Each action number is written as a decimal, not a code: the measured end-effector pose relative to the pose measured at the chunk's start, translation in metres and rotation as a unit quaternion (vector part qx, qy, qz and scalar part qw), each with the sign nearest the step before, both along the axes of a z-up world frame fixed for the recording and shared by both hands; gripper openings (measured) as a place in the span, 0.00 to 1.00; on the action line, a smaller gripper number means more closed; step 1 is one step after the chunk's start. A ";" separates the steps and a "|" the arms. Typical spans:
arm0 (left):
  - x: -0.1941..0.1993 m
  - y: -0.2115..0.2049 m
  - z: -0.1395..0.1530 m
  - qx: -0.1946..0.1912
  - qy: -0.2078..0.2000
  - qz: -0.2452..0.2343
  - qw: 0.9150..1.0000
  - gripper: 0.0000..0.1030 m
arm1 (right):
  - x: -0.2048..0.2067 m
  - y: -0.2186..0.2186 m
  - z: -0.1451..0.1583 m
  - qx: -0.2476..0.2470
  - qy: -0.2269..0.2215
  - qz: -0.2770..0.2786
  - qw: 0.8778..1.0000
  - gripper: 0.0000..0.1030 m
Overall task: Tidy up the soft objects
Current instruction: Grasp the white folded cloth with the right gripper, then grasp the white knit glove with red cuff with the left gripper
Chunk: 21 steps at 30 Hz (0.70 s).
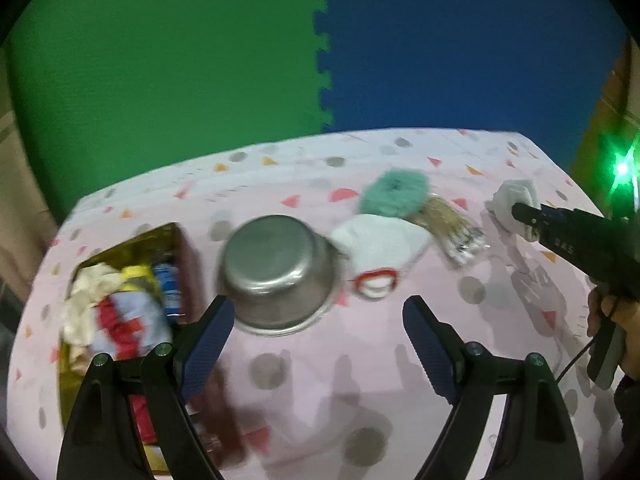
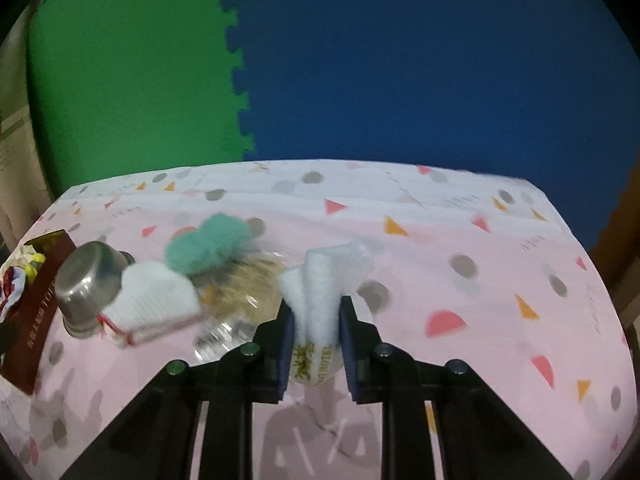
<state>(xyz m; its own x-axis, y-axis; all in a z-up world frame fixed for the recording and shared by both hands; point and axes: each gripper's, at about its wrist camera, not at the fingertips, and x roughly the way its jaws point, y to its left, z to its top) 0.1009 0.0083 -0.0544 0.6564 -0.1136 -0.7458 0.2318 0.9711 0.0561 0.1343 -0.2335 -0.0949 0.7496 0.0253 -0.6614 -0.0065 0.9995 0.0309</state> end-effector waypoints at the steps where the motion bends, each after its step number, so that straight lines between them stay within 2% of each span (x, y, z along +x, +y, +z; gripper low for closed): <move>1: 0.001 -0.003 -0.002 -0.001 0.004 -0.002 1.000 0.81 | -0.003 -0.006 -0.002 0.002 0.002 -0.005 1.000 0.21; 10: 0.037 -0.035 -0.017 -0.009 0.034 0.007 0.999 0.81 | -0.025 -0.043 -0.028 0.027 0.015 -0.035 0.999 0.21; 18: 0.060 -0.065 -0.034 0.033 0.041 -0.014 0.999 0.81 | -0.028 -0.040 -0.026 0.026 0.006 -0.029 0.999 0.20; 21: 0.065 -0.073 -0.041 0.052 0.041 -0.011 0.998 0.75 | -0.026 -0.042 -0.027 0.033 0.010 -0.027 0.999 0.21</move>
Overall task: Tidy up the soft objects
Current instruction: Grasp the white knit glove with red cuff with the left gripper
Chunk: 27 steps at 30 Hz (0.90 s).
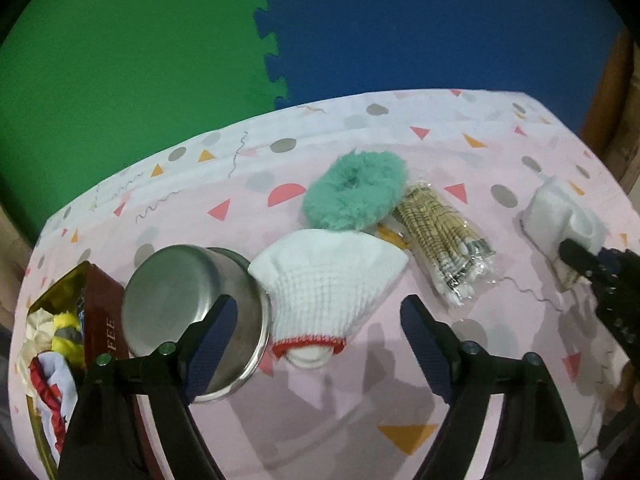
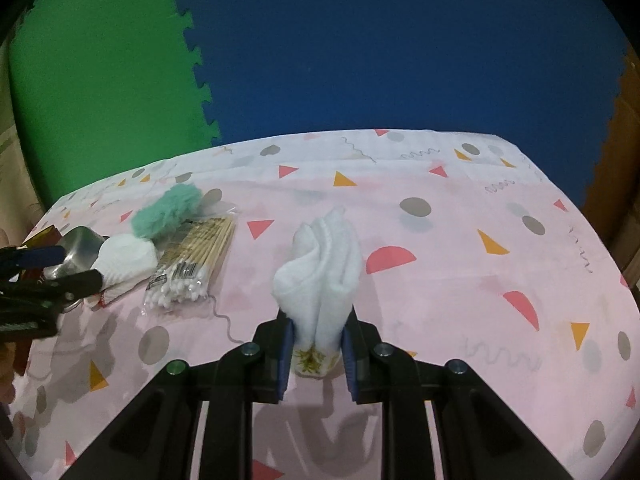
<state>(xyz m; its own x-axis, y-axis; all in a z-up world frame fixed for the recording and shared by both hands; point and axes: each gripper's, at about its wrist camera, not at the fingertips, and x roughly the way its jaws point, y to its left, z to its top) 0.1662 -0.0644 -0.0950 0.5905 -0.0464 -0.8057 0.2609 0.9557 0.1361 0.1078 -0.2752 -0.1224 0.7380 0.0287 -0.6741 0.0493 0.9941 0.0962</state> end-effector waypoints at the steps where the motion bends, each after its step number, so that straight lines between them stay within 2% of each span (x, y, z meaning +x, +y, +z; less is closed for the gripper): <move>1: 0.002 -0.002 -0.002 0.004 0.001 0.001 1.000 0.75 | 0.000 -0.001 0.000 0.003 0.000 0.000 1.000 0.21; 8: 0.015 -0.013 -0.018 0.027 0.014 -0.003 1.000 0.73 | 0.003 -0.007 -0.002 0.022 0.005 0.003 1.000 0.21; 10: 0.019 -0.013 -0.023 0.022 0.026 0.001 0.999 0.72 | 0.003 -0.006 -0.002 0.021 0.006 0.004 1.000 0.21; 11: 0.021 -0.013 -0.026 0.016 0.033 0.003 0.999 0.63 | 0.003 -0.006 -0.002 0.022 0.006 0.005 1.000 0.21; 12: 0.022 -0.012 -0.028 0.015 0.035 0.010 0.999 0.57 | 0.004 -0.006 -0.003 0.022 0.007 0.006 1.000 0.21; 13: 0.023 -0.011 -0.028 0.013 0.033 0.012 0.999 0.56 | 0.004 -0.007 -0.003 0.022 0.008 0.006 1.000 0.21; 15: 0.022 -0.010 -0.026 0.007 0.032 0.011 0.999 0.39 | 0.005 -0.007 -0.003 0.024 0.009 0.006 1.000 0.21; 16: 0.022 -0.010 -0.024 0.006 0.029 0.011 1.000 0.36 | 0.005 -0.007 -0.003 0.025 0.010 0.007 1.000 0.21; 18: 0.022 -0.008 -0.021 0.000 0.031 0.007 0.999 0.23 | 0.005 -0.008 -0.003 0.027 0.012 0.007 1.000 0.21; 21: 0.020 -0.006 -0.015 -0.006 0.030 0.006 1.000 0.19 | 0.006 -0.008 -0.004 0.029 0.013 0.007 0.999 0.21; 27: 0.003 -0.005 -0.008 -0.025 0.039 0.000 0.999 0.18 | 0.006 -0.008 -0.005 0.030 0.014 0.008 0.999 0.21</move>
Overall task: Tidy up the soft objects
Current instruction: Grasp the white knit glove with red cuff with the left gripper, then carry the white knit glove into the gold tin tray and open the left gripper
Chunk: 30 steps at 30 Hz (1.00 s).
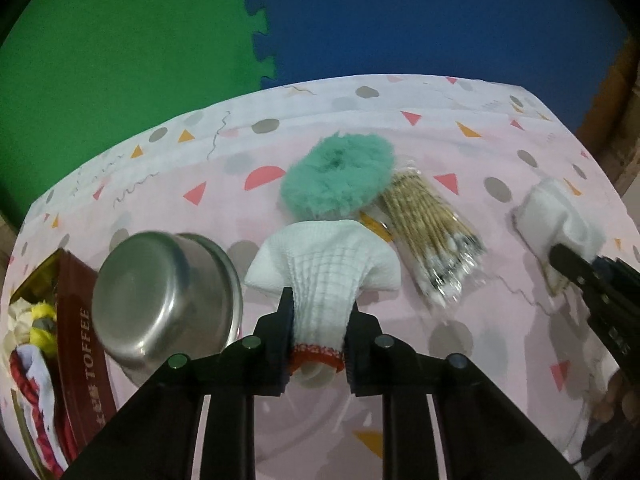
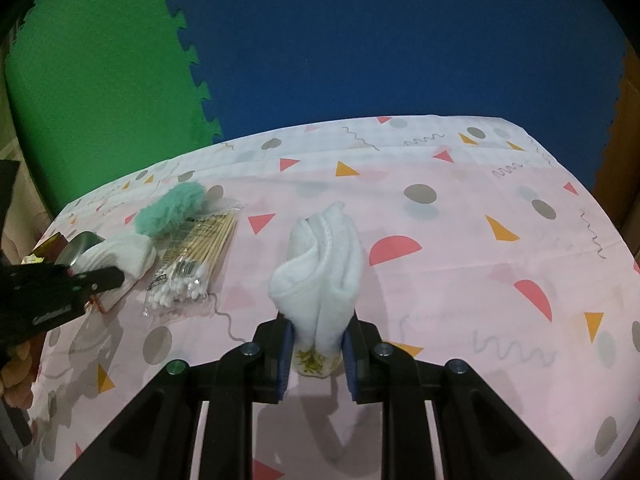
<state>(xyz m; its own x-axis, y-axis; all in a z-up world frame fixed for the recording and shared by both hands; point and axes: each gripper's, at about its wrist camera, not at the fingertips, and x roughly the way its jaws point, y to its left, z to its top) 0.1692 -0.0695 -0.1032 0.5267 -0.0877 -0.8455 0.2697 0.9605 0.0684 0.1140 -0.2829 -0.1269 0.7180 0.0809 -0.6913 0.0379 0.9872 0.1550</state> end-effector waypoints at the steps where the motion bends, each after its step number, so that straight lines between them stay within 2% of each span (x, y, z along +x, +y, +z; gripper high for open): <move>1: -0.004 0.000 0.001 0.000 -0.002 -0.001 1.000 0.18 | 0.000 0.000 0.000 0.000 0.000 0.000 1.000 0.21; 6: -0.024 0.005 0.014 -0.021 -0.001 -0.003 1.000 0.18 | 0.000 0.000 0.000 0.000 0.002 0.001 1.000 0.21; 15: -0.062 0.020 0.031 -0.032 -0.004 0.015 0.999 0.18 | 0.001 0.001 0.000 -0.003 0.002 0.002 1.000 0.21; 21: -0.098 0.038 0.045 -0.013 -0.027 0.020 0.999 0.18 | 0.001 0.002 0.000 -0.004 0.002 0.002 1.000 0.21; 23: -0.107 0.045 0.048 -0.017 -0.026 0.025 0.999 0.18 | 0.001 0.002 0.000 -0.004 0.002 0.003 1.000 0.21; 30: -0.133 0.088 0.057 -0.032 -0.021 0.074 0.996 0.18 | 0.001 0.002 0.000 -0.003 0.002 0.003 1.000 0.21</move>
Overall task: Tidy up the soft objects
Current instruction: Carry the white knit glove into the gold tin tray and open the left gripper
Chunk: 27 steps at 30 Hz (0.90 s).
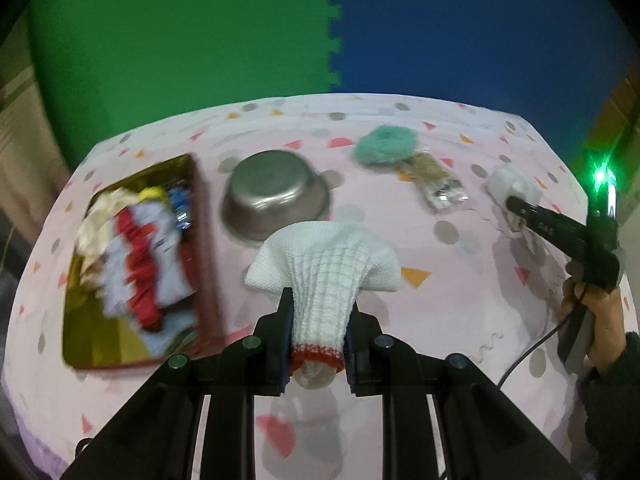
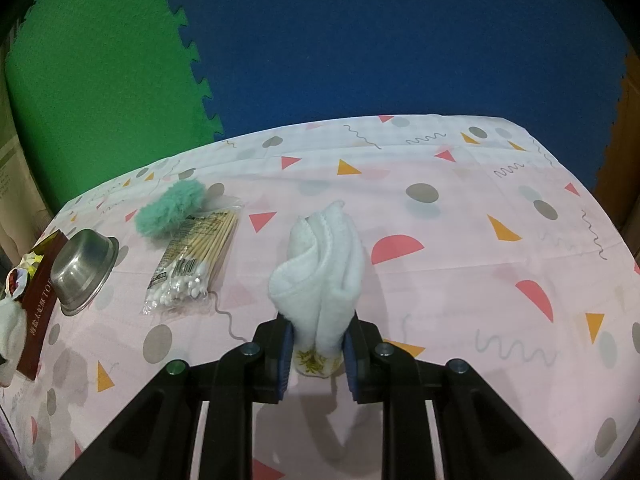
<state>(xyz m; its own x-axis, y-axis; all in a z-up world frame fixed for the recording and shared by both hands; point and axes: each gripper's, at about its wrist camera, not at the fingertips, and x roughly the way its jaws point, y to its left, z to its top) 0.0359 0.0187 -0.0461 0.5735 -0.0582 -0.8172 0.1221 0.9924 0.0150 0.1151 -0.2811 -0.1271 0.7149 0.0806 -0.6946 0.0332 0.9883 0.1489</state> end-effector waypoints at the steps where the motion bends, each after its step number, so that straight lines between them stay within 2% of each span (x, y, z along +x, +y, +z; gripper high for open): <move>1: -0.003 0.007 0.002 0.001 -0.001 0.009 1.000 0.18 | 0.000 -0.001 0.000 0.000 0.000 0.000 1.000 0.21; 8: -0.024 0.063 0.026 0.019 -0.027 0.070 0.997 0.18 | 0.000 -0.001 0.000 0.000 0.000 0.000 1.000 0.21; 14: -0.025 0.119 0.039 0.039 -0.040 0.144 0.988 0.18 | 0.000 0.000 0.000 0.000 0.000 -0.001 1.000 0.21; 17: -0.022 0.142 0.038 0.036 -0.038 0.172 0.984 0.18 | 0.000 -0.001 0.000 0.000 0.000 0.000 1.000 0.21; 21: -0.015 0.164 0.029 0.011 -0.021 0.195 0.980 0.18 | 0.000 0.000 0.000 0.000 0.000 0.000 1.000 0.21; 27: 0.001 0.181 0.009 -0.004 -0.005 0.212 0.977 0.18 | 0.000 0.000 0.000 0.000 0.000 0.000 1.000 0.21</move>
